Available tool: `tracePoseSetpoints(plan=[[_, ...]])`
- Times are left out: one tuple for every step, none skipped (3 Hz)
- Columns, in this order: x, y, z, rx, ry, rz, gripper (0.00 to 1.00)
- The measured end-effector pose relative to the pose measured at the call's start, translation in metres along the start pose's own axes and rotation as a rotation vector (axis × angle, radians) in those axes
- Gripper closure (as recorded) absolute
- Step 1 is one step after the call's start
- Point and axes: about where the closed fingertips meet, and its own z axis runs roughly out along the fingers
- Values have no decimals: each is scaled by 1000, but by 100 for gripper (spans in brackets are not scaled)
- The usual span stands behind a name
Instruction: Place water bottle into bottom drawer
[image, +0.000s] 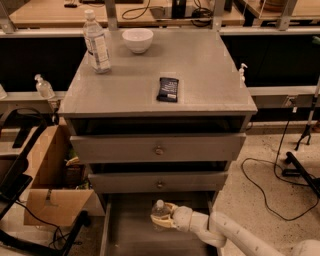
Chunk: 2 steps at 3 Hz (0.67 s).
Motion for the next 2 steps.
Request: tracePoseSetpoints(plan=[[27,-13,7,-4,-23,-44,100],[37,-12,10,-4,-14,-41,100]])
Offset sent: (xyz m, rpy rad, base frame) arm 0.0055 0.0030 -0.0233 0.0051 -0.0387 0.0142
